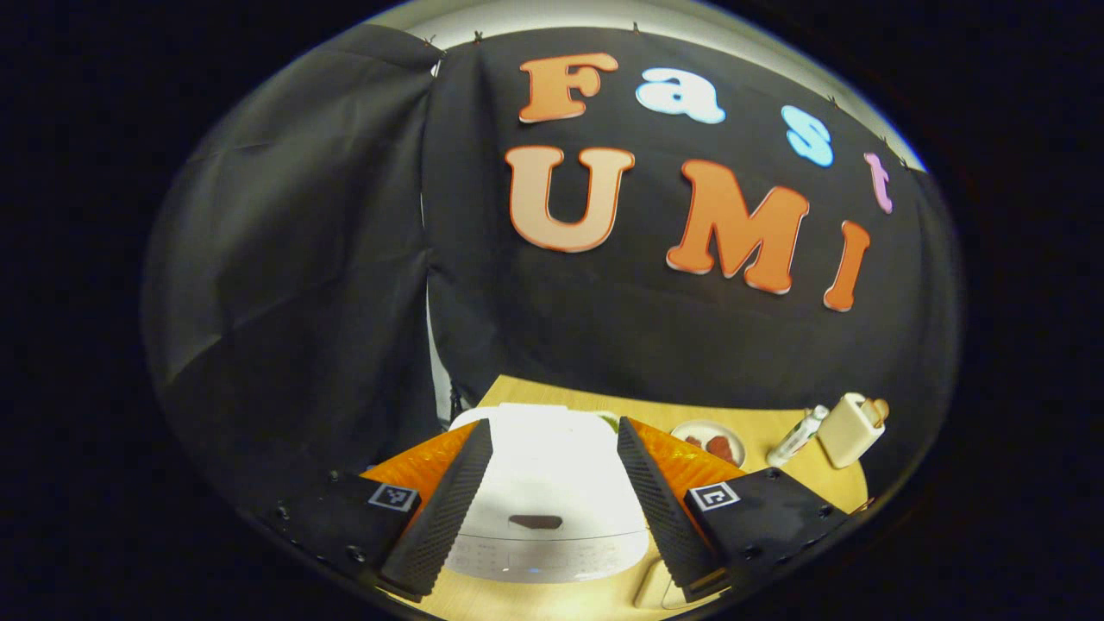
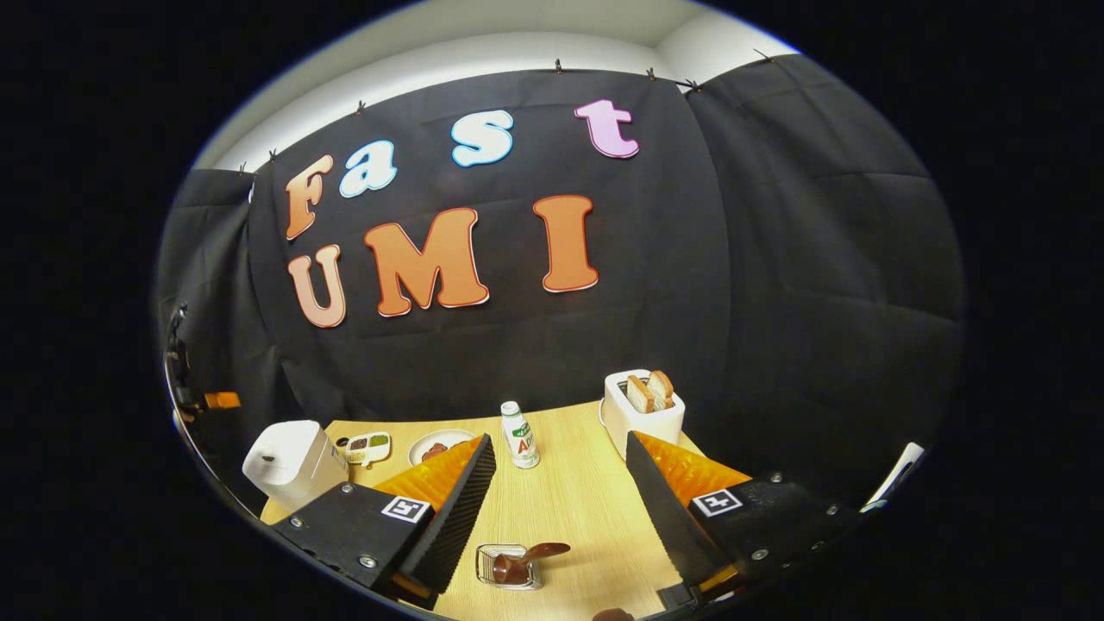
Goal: Close the left gripper, press the button to open the rice cooker; take a wooden spoon from the chopstick holder with the right hand, scoop a spoonful of rice and pour it into the rice cooker, then put the wooden spoon back into the chopstick holder.
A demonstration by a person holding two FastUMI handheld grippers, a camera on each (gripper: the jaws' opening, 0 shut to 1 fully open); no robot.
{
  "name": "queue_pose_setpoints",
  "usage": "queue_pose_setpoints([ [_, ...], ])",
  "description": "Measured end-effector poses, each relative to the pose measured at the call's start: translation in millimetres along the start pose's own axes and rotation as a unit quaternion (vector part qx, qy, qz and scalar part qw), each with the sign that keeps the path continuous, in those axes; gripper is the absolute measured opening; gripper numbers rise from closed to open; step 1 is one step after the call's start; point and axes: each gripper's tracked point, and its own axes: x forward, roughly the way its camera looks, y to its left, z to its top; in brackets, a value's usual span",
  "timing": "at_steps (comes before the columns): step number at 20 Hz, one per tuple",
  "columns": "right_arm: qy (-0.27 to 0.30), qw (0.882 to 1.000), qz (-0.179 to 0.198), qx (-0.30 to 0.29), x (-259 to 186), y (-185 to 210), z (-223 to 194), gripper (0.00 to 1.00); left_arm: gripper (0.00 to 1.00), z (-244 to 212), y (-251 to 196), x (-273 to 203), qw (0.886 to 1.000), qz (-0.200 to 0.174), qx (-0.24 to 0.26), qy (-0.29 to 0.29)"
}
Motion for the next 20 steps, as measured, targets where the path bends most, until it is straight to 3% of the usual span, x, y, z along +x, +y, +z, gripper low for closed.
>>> queue_pose_setpoints([
  [4, -0.029, 0.999, -0.007, -0.027, -3, -1, 24, 0.95, 0.98, 75, 6, -54, 0.997, -0.003, 0.000, -0.082],
  [8, -0.052, 0.998, -0.005, -0.027, -8, 2, 47, 0.95, 0.97, 117, 3, -108, 0.991, -0.015, -0.009, -0.133],
  [16, -0.096, 0.994, -0.013, -0.045, -18, 1, 79, 0.95, 0.97, 135, 1, -157, 0.983, -0.023, -0.005, -0.180],
  [18, -0.091, 0.995, -0.013, -0.047, -19, 1, 76, 1.00, 0.97, 130, 5, -157, 0.984, -0.020, -0.006, -0.177],
  [20, -0.090, 0.995, -0.011, -0.047, -20, 3, 73, 0.95, 0.97, 128, 3, -157, 0.984, -0.024, -0.007, -0.174],
])
